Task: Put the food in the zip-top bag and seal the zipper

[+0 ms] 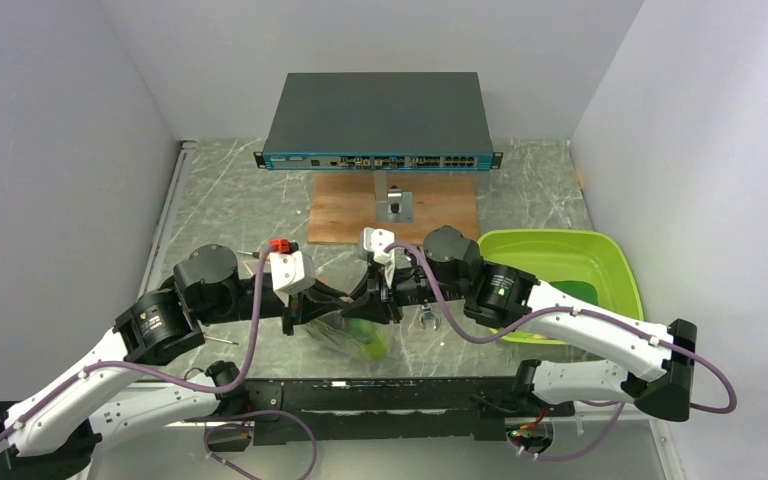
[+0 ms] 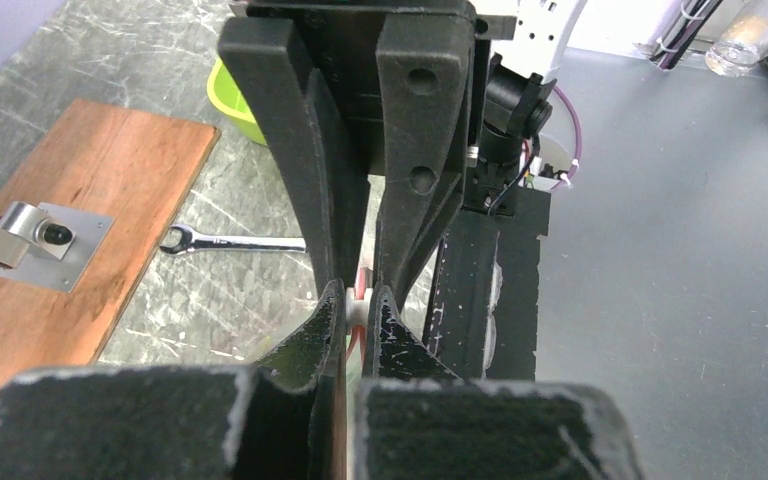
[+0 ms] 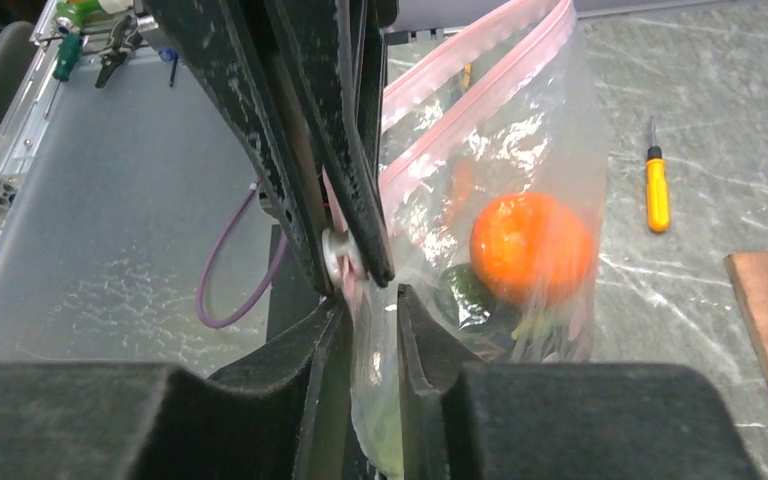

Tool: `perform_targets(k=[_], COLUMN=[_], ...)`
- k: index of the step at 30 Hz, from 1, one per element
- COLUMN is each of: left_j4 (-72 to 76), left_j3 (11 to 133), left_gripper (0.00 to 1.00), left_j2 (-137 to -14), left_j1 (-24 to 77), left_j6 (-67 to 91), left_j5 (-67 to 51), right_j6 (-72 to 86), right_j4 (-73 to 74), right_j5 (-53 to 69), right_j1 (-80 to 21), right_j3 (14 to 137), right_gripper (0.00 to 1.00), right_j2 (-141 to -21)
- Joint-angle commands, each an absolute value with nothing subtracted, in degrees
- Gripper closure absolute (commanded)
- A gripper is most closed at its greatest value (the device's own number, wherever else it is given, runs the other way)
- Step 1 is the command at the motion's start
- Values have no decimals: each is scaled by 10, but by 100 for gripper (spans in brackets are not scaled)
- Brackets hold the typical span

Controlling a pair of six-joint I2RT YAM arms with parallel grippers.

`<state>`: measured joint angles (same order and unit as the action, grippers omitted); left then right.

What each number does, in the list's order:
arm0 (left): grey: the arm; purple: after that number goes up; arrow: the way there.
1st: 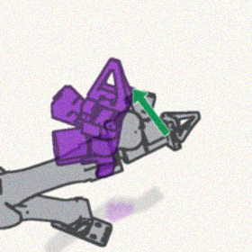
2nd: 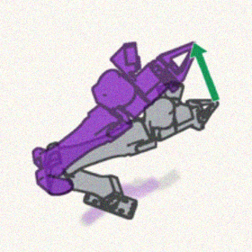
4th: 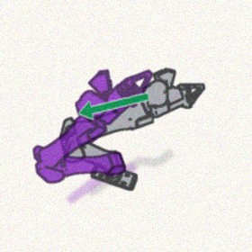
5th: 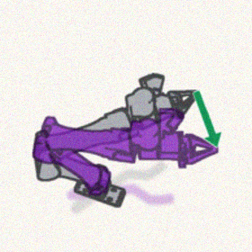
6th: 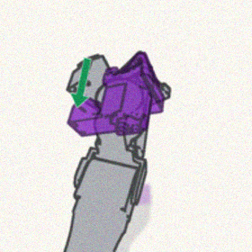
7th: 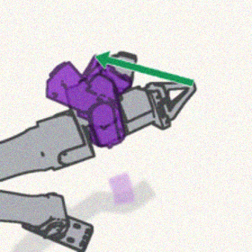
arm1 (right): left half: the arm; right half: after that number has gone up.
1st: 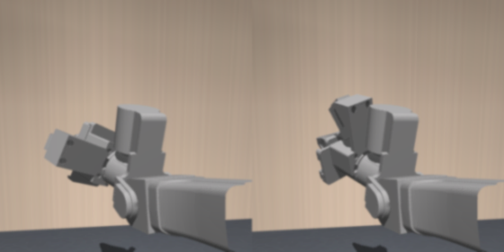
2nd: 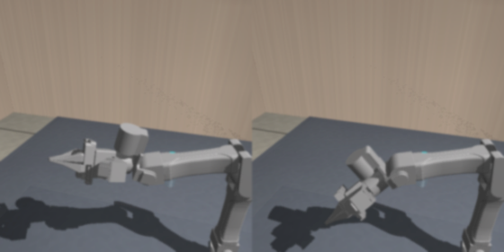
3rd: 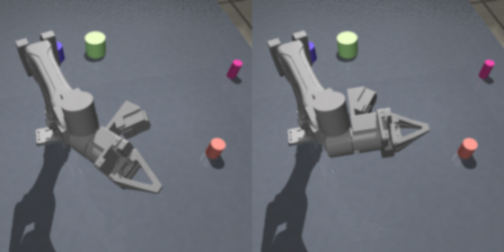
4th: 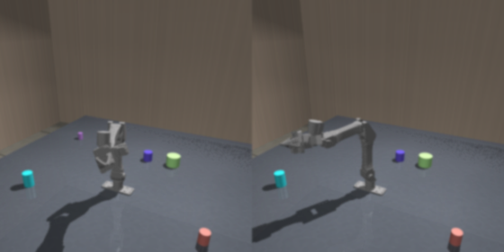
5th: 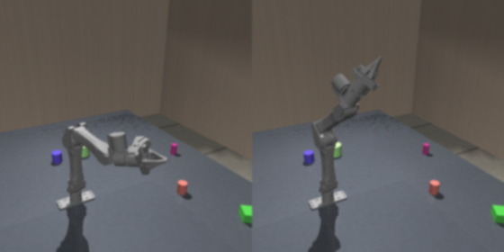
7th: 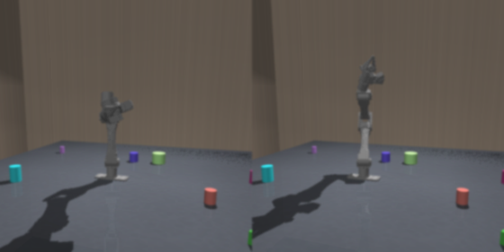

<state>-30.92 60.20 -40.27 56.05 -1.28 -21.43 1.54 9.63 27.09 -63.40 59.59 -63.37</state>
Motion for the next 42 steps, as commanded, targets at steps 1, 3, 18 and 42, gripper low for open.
perform_targets(k=[1,3,18,42], left_j4=[-303,-306,-404,-394], left_j3=[612,617,595,646], left_gripper=[100,100,100,100], left_j2=[-405,-412,-415,-398], left_j1=[557,557,553,553], left_j6=[-19,-19,-4,-15], left_j5=[-238,-242,-98,-231], right_j6=[9,7,142,-40], right_j4=[99,102,-10,261], right_j5=[272,273,40,362], right_j1=[-634,-634,-634,-603], right_j3=[641,647,563,736], right_gripper=[75,76,100,54], right_j2=[-644,-648,-547,-676])
